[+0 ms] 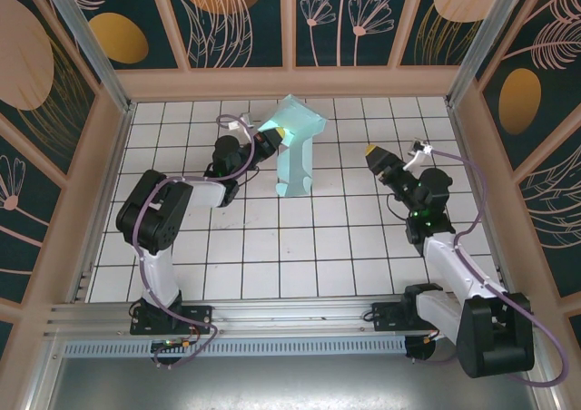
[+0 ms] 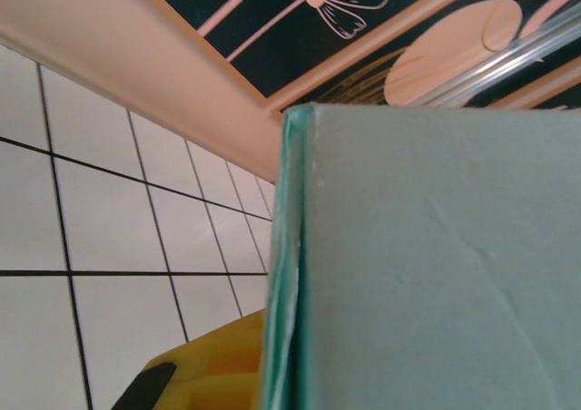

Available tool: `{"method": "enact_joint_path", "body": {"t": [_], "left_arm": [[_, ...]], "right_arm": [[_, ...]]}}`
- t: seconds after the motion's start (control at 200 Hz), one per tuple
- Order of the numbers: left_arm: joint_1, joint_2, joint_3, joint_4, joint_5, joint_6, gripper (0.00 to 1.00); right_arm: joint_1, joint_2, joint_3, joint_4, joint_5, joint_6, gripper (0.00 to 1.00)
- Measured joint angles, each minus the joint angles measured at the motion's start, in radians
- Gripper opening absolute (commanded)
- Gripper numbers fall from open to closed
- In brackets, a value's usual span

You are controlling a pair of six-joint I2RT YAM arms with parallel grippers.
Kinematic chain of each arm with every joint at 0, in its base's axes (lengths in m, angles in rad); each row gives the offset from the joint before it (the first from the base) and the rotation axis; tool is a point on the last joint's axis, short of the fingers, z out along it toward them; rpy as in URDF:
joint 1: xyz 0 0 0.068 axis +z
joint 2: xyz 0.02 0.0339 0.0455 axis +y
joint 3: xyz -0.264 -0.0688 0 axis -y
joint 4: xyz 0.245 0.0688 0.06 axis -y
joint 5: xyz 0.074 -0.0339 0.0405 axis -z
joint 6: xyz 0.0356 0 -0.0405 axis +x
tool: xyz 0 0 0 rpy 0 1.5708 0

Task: Fold the paper box

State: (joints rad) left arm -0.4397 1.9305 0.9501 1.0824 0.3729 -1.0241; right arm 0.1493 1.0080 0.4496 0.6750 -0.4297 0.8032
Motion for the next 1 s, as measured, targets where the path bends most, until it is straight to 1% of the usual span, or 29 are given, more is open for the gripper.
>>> {"method": "enact_joint_path", "body": {"t": [0.085,0.23,0.355,0.5,0.726,0.776,0.826,0.916,1.001], "left_arm": [[0.000,0.004,0.000,0.032,0.026,-0.003,0.00],[0.000,0.007,0.000,0.063,0.053,-0.003,0.00],[0.000,0.010,0.000,0.074,0.069,-0.002,0.00],[0.000,0.010,0.000,0.074,0.073,-0.002,0.00],[0.000,0.010,0.000,0.072,0.071,0.006,0.00],[0.000,0.010,0.000,0.068,0.070,0.014,0.00],[0.000,0.010,0.000,0.063,0.063,0.019,0.00],[0.005,0.010,0.000,0.049,0.040,0.030,0.00],[0.009,0.010,0.000,0.039,0.013,0.050,0.00]], "right_arm": [[0.050,0.019,0.013,0.033,-0.025,0.018,0.57],[0.134,0.105,0.094,0.066,-0.052,0.027,0.57],[0.182,0.182,0.171,0.096,-0.070,0.037,0.56],[0.232,0.275,0.279,0.092,-0.089,0.032,0.56],[0.259,0.379,0.367,0.069,-0.108,0.024,0.40],[0.262,0.394,0.377,0.057,-0.113,0.021,0.33],[0.264,0.407,0.392,0.032,-0.111,0.018,0.28],[0.265,0.416,0.414,-0.015,-0.105,0.019,0.11],[0.267,0.415,0.428,-0.066,-0.082,0.008,0.03]]}}
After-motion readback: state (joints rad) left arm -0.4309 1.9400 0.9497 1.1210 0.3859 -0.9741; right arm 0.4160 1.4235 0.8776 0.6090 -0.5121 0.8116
